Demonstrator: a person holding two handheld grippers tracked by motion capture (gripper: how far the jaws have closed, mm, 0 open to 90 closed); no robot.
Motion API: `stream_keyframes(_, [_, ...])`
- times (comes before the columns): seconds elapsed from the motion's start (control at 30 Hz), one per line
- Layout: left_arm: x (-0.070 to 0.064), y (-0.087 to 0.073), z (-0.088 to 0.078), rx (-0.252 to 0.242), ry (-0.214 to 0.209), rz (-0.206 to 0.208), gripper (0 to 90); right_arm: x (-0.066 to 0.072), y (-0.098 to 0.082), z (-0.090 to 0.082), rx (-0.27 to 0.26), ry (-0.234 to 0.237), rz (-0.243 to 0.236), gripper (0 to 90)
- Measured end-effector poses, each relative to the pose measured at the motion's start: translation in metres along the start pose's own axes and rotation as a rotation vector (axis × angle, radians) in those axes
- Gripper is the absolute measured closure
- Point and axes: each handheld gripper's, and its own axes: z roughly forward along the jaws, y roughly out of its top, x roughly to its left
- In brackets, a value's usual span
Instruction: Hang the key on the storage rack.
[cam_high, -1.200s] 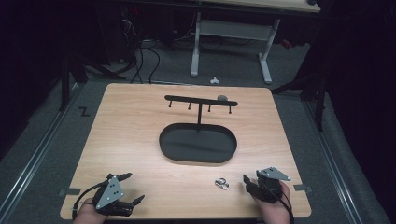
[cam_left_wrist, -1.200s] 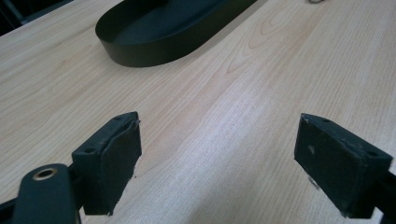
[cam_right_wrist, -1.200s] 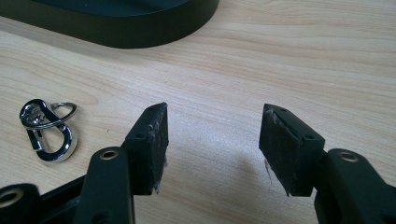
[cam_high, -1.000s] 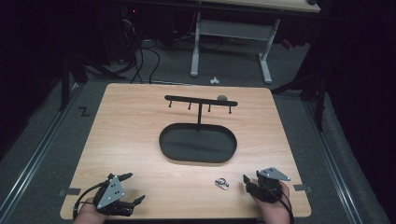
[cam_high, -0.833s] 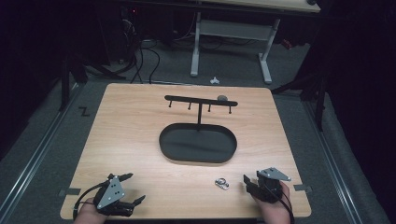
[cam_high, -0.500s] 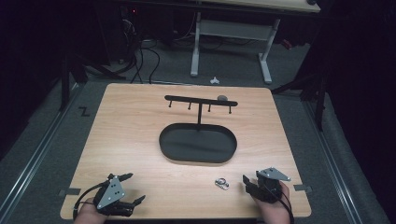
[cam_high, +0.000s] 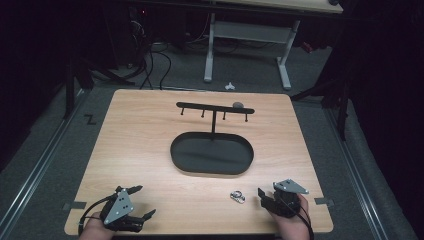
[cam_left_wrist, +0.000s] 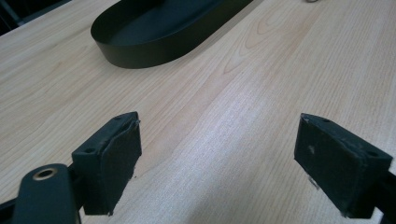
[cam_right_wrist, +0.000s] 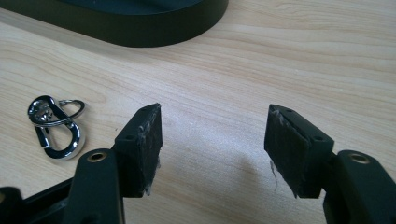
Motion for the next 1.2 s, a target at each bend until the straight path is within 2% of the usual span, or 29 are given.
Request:
stream_keyframes(0.07, [0.0, 0.0, 0.0, -0.001, 0.001, 0.0, 15.3, 0.001, 0.0, 0.0, 0.005, -0.015, -0.013, 37.5])
stream_keyframes(0.43, [0.001, 0.0, -0.001, -0.005, -0.003, 0.005, 15.3, 0.01, 0.004, 0.0, 0.017, -0.03, -0.044, 36.8])
stream_keyframes(0.87, [0.0, 0.001, 0.0, -0.001, -0.011, 0.009, 15.3, 0.026, 0.013, -0.003, 0.071, 0.025, -0.087, 39.2])
stream_keyframes(1.07, [0.001, 0.0, -0.001, 0.002, -0.009, 0.008, 15.3, 0.034, 0.016, -0.004, 0.098, 0.054, -0.09, 40.4])
stream_keyframes(1.2, [0.001, 0.0, -0.001, -0.002, -0.007, 0.005, 15.3, 0.037, 0.018, -0.004, 0.125, 0.062, -0.112, 41.1])
